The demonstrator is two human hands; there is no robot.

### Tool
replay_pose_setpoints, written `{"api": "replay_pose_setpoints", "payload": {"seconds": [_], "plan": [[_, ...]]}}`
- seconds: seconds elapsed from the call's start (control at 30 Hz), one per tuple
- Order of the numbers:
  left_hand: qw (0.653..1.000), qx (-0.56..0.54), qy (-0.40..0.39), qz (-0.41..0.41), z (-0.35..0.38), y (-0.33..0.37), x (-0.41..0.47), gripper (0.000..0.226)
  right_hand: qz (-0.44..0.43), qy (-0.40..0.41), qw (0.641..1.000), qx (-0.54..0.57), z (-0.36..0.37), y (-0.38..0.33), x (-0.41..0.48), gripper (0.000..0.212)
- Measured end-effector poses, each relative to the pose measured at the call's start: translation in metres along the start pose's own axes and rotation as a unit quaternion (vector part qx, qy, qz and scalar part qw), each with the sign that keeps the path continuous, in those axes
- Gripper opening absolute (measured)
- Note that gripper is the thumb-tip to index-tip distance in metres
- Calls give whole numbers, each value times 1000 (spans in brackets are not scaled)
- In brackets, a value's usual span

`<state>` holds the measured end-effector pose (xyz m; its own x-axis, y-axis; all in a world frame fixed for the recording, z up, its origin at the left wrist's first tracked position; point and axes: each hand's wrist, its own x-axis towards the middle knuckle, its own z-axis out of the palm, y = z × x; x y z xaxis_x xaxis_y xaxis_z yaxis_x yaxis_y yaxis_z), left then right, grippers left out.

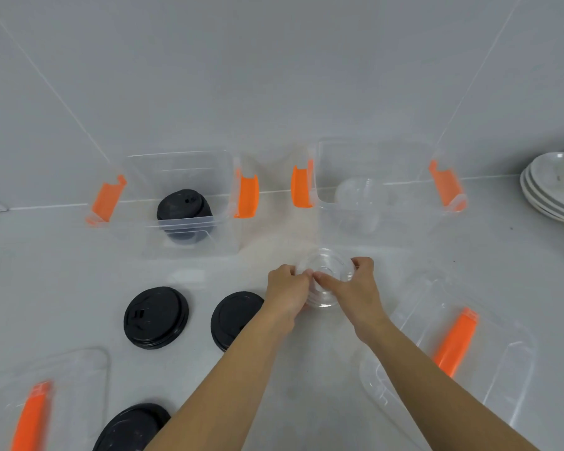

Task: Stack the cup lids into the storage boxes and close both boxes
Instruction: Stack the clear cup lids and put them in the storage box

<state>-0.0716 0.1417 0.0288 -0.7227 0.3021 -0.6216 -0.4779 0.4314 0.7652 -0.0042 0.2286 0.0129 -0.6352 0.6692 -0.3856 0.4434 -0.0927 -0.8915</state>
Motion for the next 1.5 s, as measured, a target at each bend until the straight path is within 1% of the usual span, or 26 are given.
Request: {"api": "replay_pose_setpoints", "payload": {"seconds": [0.07,0.13,0.23,0.4,0.5,0.6,0.77,0.9,1.03,1.17,1.3,1.4,1.5], "plan": [[1000,8,-3,-4,-2,1,-5,18,1,4,999,32,0,1,-3,69],[1000,-1,-14,-12,-4,4,-11,8,4,4,998,65,-1,0,-7,67],[999,-26,-25,-7,-9,10,-21,10,-7,2,996,84,-4,-5,-11,66],[995,-69,-40,52,-16,22,-38,21,-57,-14,991,121,-12,-30,-24,56],[991,-74,-49,104,-20,33,-49,19,-90,-17,987,133,-20,-47,-33,53],[985,-84,-48,145,-21,46,-58,25,-124,-15,982,145,-29,-63,-39,53],[971,-107,-56,204,-18,73,-67,26,-168,-15,973,159,-43,-93,-40,54],[963,-106,-64,239,-14,104,-67,26,-194,-5,968,159,-55,-121,-30,53],[959,-84,-68,262,-7,140,-60,32,-215,22,965,149,-65,-146,-13,53],[961,-66,-72,259,4,169,-44,39,-200,34,971,128,-77,-165,11,57],[968,-23,-65,240,21,180,-22,42,-163,37,982,93,-84,-167,36,54],[976,4,-67,206,32,181,-6,35,-123,33,990,55,-85,-159,56,56],[984,32,-66,164,41,178,10,24,-81,16,996,16,-85,-148,75,67]]}}
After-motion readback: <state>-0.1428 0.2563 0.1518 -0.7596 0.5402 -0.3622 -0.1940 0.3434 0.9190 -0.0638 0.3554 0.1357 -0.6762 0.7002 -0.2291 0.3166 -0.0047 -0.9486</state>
